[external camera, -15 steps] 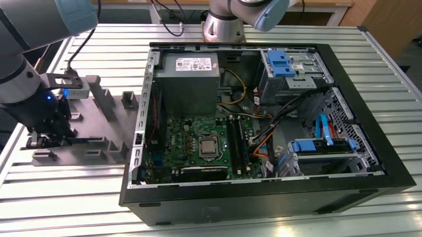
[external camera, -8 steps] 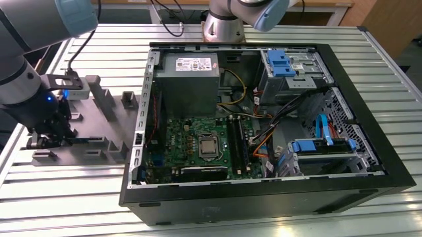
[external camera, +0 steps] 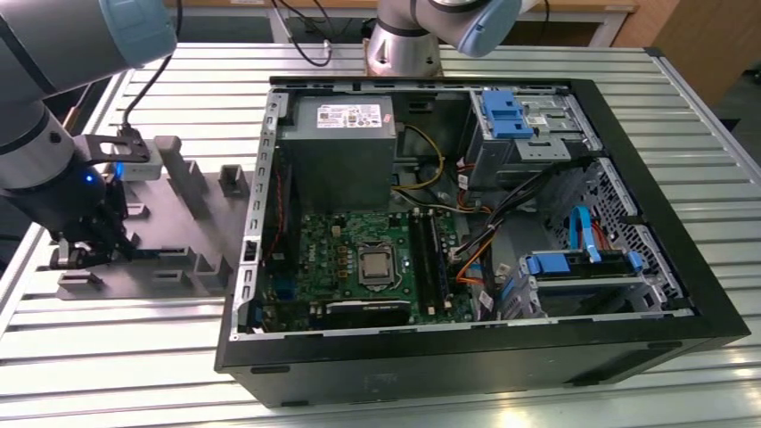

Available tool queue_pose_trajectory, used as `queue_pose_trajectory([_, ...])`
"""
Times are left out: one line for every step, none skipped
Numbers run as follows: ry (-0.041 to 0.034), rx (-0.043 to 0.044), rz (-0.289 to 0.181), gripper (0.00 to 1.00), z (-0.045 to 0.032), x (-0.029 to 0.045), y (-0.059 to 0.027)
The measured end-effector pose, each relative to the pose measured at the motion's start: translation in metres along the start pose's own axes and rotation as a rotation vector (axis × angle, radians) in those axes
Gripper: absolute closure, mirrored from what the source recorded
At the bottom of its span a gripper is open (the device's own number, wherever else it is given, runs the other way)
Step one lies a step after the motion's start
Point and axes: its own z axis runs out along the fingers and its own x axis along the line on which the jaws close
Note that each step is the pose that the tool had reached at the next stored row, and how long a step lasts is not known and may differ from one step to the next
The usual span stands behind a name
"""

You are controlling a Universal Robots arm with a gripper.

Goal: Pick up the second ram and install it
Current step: 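Pick up the second ram and move it above second insertion slot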

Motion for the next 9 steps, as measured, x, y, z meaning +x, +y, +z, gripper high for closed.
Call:
queue_pose_trajectory([0.0003,0.0001,0.000,0.79,0.0001,0.0000,0.0000])
queue_pose_trajectory([0.0005,0.0001,0.000,0.79,0.0001,0.0000,0.0000])
queue_pose_trajectory([0.0012,0.0001,0.000,0.79,0.0001,0.0000,0.0000])
queue_pose_trajectory([0.0011,0.0002,0.000,0.79,0.0002,0.0000,0.0000])
queue_pose_trajectory([0.0011,0.0002,0.000,0.79,0.0003,-0.0001,-0.0001])
queue_pose_trajectory([0.0010,0.0004,0.000,0.79,0.0005,-0.0001,-0.0003])
queue_pose_trajectory([0.0010,0.0004,0.000,0.79,0.0007,-0.0001,-0.0007])
queue_pose_trajectory([0.0011,0.0003,0.000,0.79,0.0007,-0.0001,-0.0010])
queue_pose_trajectory([0.0012,0.0002,0.000,0.79,0.0006,-0.0001,-0.0013])
